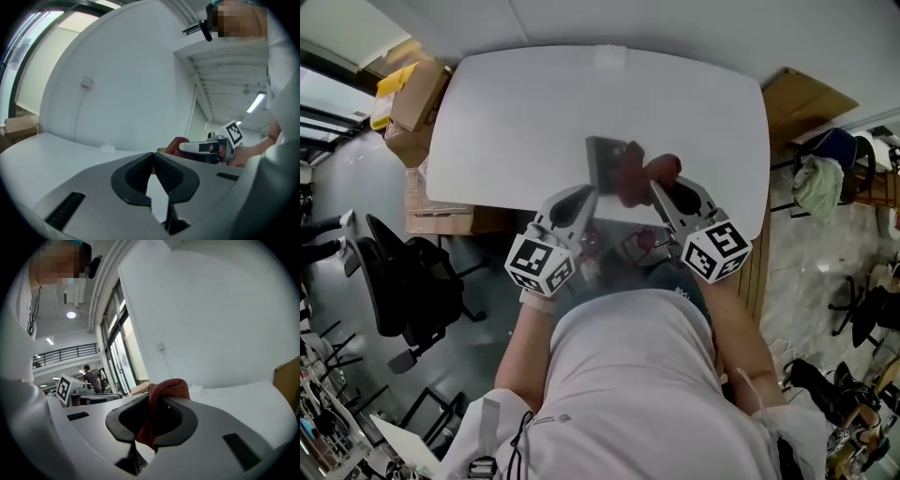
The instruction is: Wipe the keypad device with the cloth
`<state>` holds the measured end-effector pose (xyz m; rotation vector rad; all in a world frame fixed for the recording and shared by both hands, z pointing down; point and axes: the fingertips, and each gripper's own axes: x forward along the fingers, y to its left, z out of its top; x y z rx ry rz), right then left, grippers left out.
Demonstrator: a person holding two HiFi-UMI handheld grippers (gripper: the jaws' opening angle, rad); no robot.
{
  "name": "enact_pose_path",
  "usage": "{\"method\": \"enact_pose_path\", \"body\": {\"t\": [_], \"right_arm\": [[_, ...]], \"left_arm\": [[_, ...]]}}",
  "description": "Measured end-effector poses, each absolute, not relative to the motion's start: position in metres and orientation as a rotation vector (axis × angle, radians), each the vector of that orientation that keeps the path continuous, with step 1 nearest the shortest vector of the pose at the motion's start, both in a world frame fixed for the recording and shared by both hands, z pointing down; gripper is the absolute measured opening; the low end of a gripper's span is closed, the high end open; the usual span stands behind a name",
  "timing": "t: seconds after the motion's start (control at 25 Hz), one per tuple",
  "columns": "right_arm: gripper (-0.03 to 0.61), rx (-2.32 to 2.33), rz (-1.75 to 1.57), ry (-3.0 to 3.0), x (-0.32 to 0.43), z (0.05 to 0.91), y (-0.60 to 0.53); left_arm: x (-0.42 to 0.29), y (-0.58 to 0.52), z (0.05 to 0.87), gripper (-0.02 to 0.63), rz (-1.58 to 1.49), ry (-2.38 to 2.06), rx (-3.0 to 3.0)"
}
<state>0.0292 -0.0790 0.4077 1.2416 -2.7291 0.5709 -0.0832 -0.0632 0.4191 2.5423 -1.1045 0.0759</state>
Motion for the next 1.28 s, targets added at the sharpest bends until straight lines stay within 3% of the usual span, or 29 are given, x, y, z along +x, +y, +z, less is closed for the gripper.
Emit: {"method": "enact_pose_path", "body": {"t": [0.36,1.28], "right_arm": [[0.055,1.617,0.458,-2.639,0.030,0.360,-0.018],[0.054,1.447,0.168,-2.798,0.061,0.301,0.092]], "left_arm": [[-0.094,-0.026,0.385,0.021,-0.031,-0.845,2.644],[-0.029,0.095,0.317,0.023,0.007,-1.033,2.798]]}}
